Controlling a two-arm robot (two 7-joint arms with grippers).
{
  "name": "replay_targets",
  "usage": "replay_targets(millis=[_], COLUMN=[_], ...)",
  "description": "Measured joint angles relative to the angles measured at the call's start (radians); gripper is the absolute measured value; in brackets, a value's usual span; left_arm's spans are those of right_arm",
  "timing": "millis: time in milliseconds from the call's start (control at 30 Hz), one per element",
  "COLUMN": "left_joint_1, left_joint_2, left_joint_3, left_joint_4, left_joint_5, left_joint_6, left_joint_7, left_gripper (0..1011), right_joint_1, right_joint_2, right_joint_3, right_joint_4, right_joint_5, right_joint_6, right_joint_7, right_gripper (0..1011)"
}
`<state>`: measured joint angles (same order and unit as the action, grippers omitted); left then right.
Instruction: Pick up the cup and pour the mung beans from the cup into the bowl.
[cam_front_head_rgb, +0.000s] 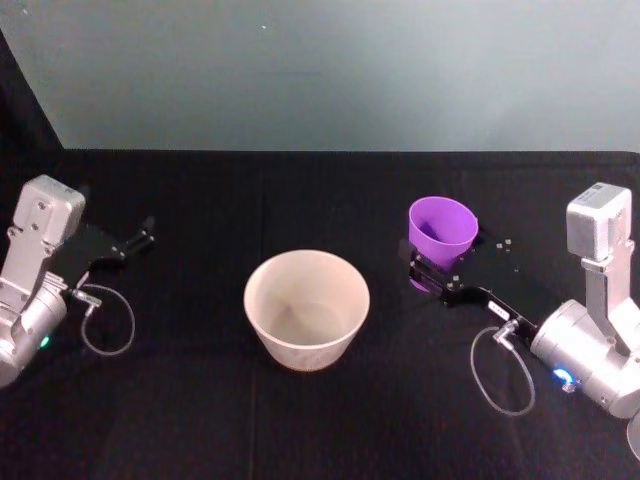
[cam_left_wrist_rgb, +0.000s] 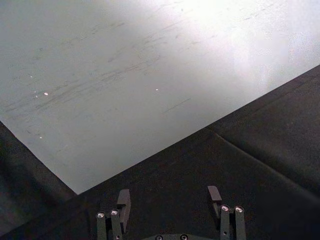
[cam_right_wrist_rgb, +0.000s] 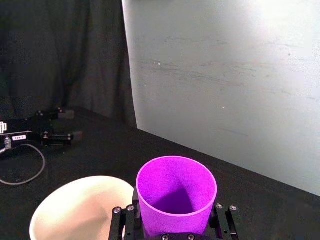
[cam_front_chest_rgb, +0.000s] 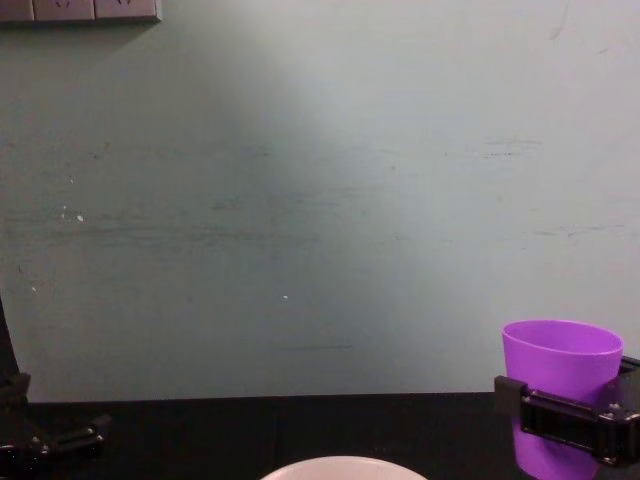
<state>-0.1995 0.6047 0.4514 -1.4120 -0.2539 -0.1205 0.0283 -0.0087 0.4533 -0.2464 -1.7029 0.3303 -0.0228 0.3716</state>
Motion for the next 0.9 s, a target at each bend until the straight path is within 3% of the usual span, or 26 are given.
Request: replay_targets(millis=[900], left_joint_1=[0.000], left_joint_2=[0.000], left_joint_3=[0.000], left_joint_4=[0.000], left_joint_5=[0.000], left_joint_6=[0.000], left_joint_7=[0.000], left_gripper=[1000], right_joint_1=[0.000], right_joint_2=[0.000], right_joint_3=[0.000], right_joint_4=[0.000], right_joint_5=[0.000], right_joint_6=[0.000], right_joint_7=[0.000], right_gripper=[726])
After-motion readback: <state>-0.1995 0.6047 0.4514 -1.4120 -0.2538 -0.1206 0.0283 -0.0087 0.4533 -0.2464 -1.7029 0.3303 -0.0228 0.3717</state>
